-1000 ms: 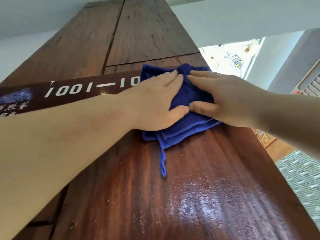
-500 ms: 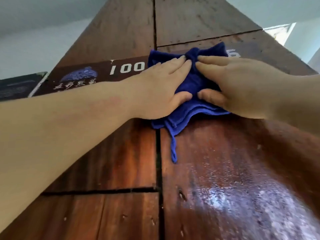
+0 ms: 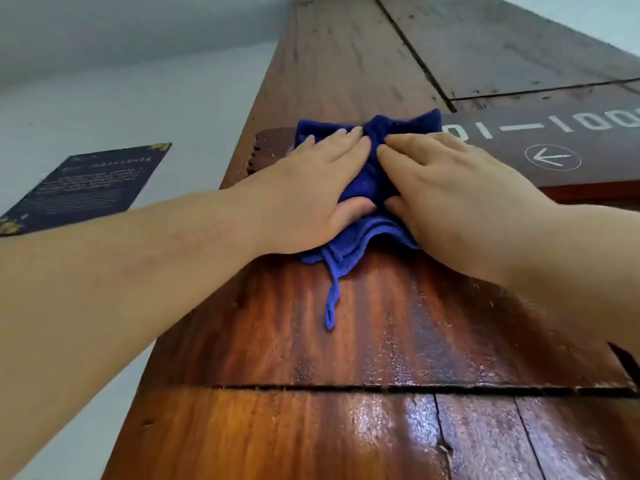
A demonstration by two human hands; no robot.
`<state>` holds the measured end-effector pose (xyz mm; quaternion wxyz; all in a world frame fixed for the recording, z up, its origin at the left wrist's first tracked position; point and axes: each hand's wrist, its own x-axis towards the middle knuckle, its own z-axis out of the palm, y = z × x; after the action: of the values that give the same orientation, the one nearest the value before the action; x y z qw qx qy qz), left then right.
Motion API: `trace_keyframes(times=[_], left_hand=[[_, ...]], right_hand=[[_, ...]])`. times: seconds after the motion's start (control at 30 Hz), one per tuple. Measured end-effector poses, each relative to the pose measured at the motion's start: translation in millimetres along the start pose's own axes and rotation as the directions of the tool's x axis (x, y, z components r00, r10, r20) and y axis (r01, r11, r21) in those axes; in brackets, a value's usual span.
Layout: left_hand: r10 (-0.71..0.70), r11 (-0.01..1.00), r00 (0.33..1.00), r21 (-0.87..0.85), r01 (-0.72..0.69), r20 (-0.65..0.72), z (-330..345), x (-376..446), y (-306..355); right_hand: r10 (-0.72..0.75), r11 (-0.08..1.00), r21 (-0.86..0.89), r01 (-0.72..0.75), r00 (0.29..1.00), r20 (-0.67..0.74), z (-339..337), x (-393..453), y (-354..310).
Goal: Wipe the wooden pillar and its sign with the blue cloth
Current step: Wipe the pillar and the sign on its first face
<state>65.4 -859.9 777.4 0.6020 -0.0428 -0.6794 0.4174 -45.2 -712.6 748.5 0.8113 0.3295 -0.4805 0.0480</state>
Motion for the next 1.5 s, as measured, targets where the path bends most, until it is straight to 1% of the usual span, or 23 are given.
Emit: trace_keyframes(times=[0.1,0.2,0.33,0.47,0.57,0.7,0.9,1.0,1.17,1.27,1.5], left_hand=[[0.025,0.997,0.992,-0.067,-0.034,-0.121,3.7,-2.5,-2.8],[0.059,0.991,0.962,-0.103,-0.089,-0.267,5.1,-4.0,-3.8],[0.049,0.996,0.939,-0.059,-0.073,-0.341,4.2,-4.9,-3.4],[0.071,0.997,0.934,-0.003,-0.076,-0.351,-0.5,-8.0,-5.0],[0.078,0.997,0.942,0.008,-0.080,-0.327,-4.0,-17.4,-15.1],[0.030,0.999,0.959,0.026,-0.023,-0.283,-7.2,-36.0,-37.0],[0.000,0.999,0.977,0.038,0.008,-0.213,-16.3,-56.2,-60.6],[-0.028,0.999,0.982,0.022,0.033,-0.189,-18.9,-59.8,-61.4],[0.014,1.000,0.979,0.026,-0.009,-0.204,-17.2,-46.0,-35.3],[0.033,0.999,0.980,0.018,-0.031,-0.194,-12.8,-19.3,-7.2],[0.139,0.989,0.968,-0.013,-0.145,-0.210,3.6,63.3,80.5]], right_hand=[[0.061,0.998,-0.026,-0.062,0.997,-0.053,-0.1,-2.7,-5.6],[0.108,0.994,0.006,-0.108,0.983,-0.148,-0.2,-4.0,-10.4],[0.116,0.993,0.047,-0.109,0.975,-0.190,-1.7,-2.5,-13.6],[0.049,0.996,0.079,-0.035,0.981,-0.189,-4.8,0.9,-13.8],[0.026,0.995,0.103,-0.008,0.984,-0.174,-4.7,9.1,-20.0],[0.049,0.988,0.155,-0.015,0.974,-0.220,1.1,22.8,-44.3],[0.068,0.980,0.199,-0.013,0.960,-0.272,5.5,41.9,-70.4],[0.075,0.976,0.215,-0.023,0.968,-0.238,6.0,41.4,-71.0],[-0.013,0.981,0.188,0.038,0.991,-0.129,-2.5,26.8,-36.2],[0.003,0.985,0.174,0.011,0.997,-0.079,-7.4,5.8,-2.7],[0.040,0.988,0.146,-0.039,0.999,-0.006,-15.0,-61.6,100.8]])
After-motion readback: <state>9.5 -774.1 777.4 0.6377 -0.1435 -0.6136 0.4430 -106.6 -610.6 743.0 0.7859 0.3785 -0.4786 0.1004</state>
